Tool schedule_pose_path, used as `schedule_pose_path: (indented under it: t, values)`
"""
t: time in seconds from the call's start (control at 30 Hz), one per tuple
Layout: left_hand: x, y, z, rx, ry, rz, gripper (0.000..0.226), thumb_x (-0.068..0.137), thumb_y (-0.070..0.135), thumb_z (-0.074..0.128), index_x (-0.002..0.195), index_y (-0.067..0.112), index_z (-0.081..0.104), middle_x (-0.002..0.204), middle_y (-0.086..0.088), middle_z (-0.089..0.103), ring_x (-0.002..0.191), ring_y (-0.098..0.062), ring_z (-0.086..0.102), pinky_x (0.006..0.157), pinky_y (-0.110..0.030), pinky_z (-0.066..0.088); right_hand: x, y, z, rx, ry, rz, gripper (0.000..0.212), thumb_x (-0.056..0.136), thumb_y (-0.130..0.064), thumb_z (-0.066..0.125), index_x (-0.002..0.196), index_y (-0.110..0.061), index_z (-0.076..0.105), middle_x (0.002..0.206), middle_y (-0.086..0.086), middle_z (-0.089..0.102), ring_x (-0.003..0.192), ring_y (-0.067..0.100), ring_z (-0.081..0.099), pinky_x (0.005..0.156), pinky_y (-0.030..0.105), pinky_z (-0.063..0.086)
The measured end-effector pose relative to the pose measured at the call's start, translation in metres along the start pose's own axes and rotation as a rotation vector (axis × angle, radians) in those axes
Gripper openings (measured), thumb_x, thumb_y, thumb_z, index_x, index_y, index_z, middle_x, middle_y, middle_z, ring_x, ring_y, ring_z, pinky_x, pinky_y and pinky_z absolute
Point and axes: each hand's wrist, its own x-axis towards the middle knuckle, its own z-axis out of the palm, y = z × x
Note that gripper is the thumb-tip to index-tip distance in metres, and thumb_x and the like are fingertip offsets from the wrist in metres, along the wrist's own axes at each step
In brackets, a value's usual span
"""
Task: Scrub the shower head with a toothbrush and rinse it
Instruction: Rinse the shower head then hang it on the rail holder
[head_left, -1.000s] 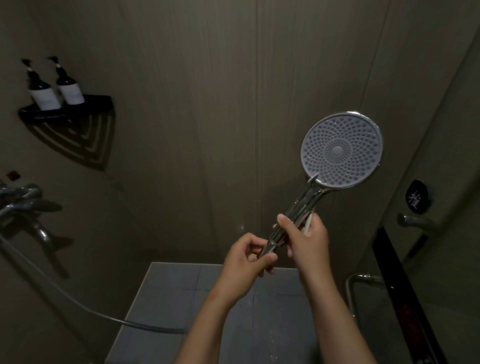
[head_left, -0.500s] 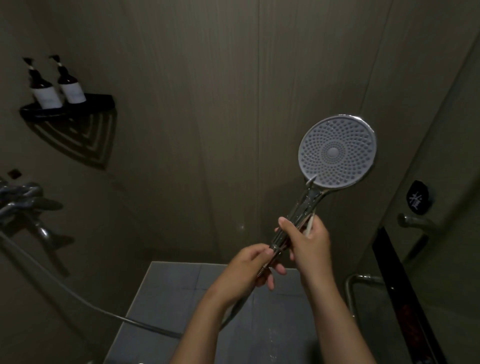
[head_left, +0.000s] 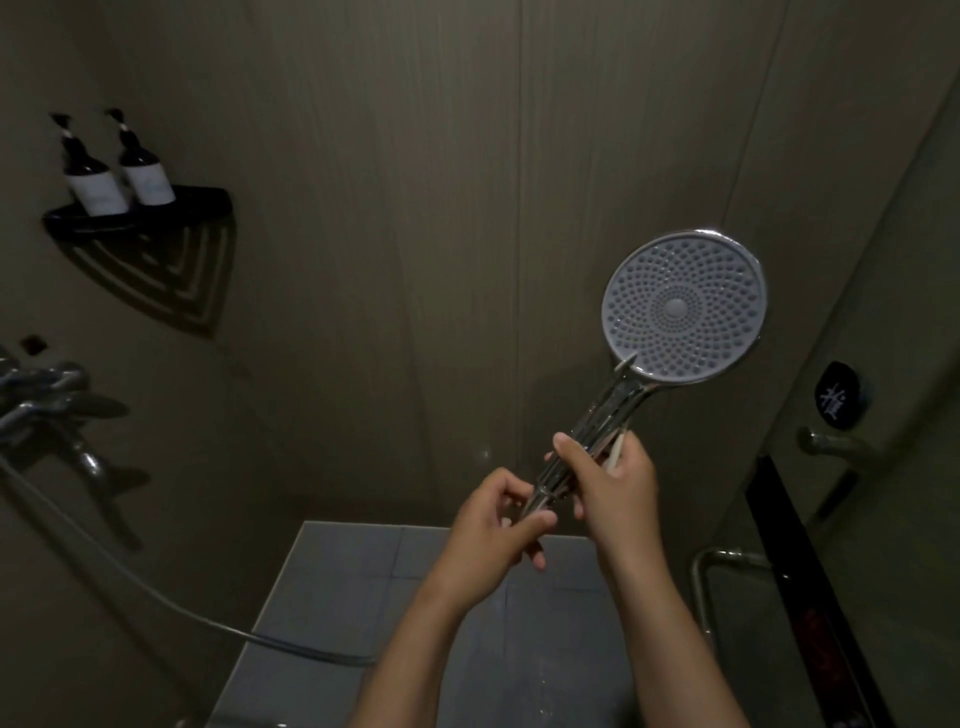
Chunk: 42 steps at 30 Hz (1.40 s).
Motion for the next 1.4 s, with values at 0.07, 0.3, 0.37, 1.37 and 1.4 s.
schedule_pose_path:
  t: [0.07, 0.3, 0.37, 1.37, 1.4]
  values:
    - [0.0, 0.0, 0.0, 0.013, 0.015, 0.008, 0.021, 0.085, 0.003, 0.063, 0.09, 0.005, 0.043, 0.084, -0.015, 0.059, 0.045, -0.017, 0.054, 0.042, -0.018, 0.033, 0.0, 0.001, 0.0, -0.008, 0.0, -0.003, 0.017, 0.081, -0.015, 0.071, 0.085, -0.01, 0.056, 0.079, 0.02, 0.067, 0.036, 0.001, 0.048, 0.033, 0.017, 0.033]
    - [-0.001, 0.0, -0.004, -0.044, -0.159, -0.12, 0.021, 0.1, 0.025, 0.038, 0.098, 0.011, 0.054, 0.08, -0.007, 0.064, 0.046, -0.016, 0.049, 0.043, -0.017, 0.03, 0.001, 0.007, -0.002, -0.046, -0.003, -0.014, 0.015, 0.08, -0.017, 0.072, 0.084, -0.018, 0.058, 0.08, 0.013, 0.069, 0.042, -0.002, 0.053, 0.037, 0.012, 0.037]
    - [-0.001, 0.0, -0.003, -0.043, -0.191, -0.117, 0.029, 0.101, 0.024, 0.033, 0.096, 0.014, 0.059, 0.078, -0.006, 0.065, 0.046, -0.016, 0.047, 0.043, -0.017, 0.028, 0.001, 0.007, -0.002, -0.042, -0.002, -0.02, 0.015, 0.08, -0.016, 0.072, 0.082, -0.019, 0.058, 0.08, 0.013, 0.07, 0.043, -0.002, 0.053, 0.039, 0.011, 0.037]
    - [-0.004, 0.0, 0.001, 0.022, -0.157, -0.079, 0.021, 0.101, 0.021, 0.035, 0.097, 0.007, 0.05, 0.072, -0.001, 0.063, 0.044, -0.011, 0.047, 0.043, -0.018, 0.031, 0.005, 0.001, 0.0, -0.062, -0.044, -0.036, 0.016, 0.08, -0.01, 0.071, 0.079, -0.014, 0.056, 0.08, 0.02, 0.069, 0.041, -0.001, 0.053, 0.036, 0.011, 0.035]
    - [-0.005, 0.003, 0.0, -0.016, -0.176, -0.074, 0.025, 0.102, 0.02, 0.031, 0.094, 0.008, 0.052, 0.073, -0.001, 0.063, 0.044, -0.01, 0.046, 0.044, -0.02, 0.03, 0.006, -0.001, 0.0, -0.042, -0.058, -0.036, 0.016, 0.08, -0.008, 0.07, 0.079, -0.013, 0.056, 0.08, 0.021, 0.069, 0.041, -0.001, 0.053, 0.036, 0.01, 0.035]
